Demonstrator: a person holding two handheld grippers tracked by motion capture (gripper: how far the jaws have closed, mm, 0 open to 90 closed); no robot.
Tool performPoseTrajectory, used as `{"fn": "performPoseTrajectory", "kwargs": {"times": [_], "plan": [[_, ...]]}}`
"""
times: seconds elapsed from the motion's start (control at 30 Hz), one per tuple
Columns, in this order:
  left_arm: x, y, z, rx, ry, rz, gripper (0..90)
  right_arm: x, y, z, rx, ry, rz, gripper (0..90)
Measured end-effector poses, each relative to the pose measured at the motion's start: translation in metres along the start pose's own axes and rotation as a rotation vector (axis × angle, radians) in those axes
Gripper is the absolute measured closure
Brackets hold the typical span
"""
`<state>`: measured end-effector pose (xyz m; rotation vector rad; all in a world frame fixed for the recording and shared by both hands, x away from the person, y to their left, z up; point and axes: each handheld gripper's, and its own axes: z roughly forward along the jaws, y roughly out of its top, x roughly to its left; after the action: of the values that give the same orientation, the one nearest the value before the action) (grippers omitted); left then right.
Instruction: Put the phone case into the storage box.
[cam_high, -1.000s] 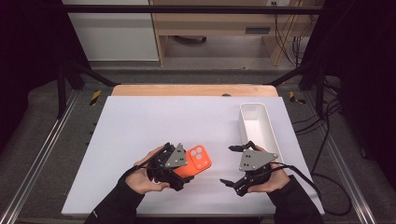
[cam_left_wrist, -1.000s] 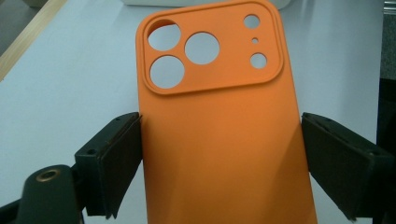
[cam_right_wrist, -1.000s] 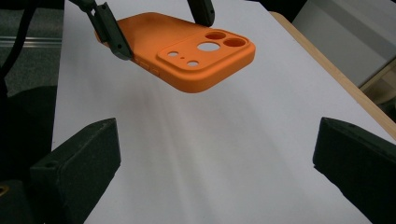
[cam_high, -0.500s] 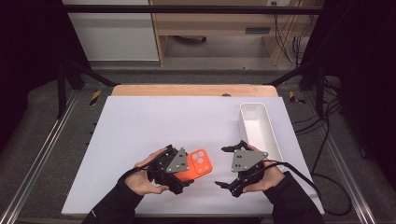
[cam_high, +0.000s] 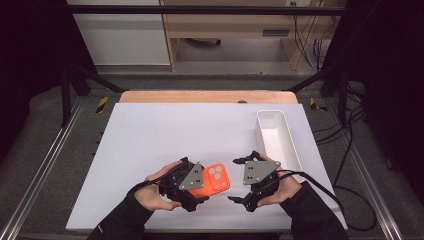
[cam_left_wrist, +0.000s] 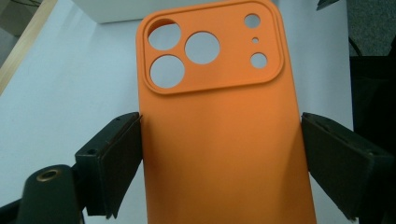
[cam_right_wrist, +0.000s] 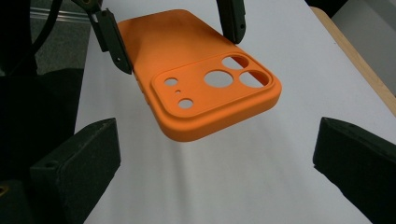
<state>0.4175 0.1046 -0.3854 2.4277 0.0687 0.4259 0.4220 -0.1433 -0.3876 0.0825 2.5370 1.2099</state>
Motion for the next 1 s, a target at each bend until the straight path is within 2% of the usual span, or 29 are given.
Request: {"fn": "performPoseTrajectory", "kwargs": {"times": [0.7, 1.0], "plan": [[-0.003, 0.011, 0.002, -0.030, -0.030, 0.076, 14.1, 0.000, 0.004, 0.009, 0.002, 0.064, -0.037, 1.8], [-0.005, 0.015, -0.002, -0.073, -0.072, 0.095, 14.1, 0.000, 0.005, 0.011, -0.015, 0.093, -0.048, 2.9]]}}
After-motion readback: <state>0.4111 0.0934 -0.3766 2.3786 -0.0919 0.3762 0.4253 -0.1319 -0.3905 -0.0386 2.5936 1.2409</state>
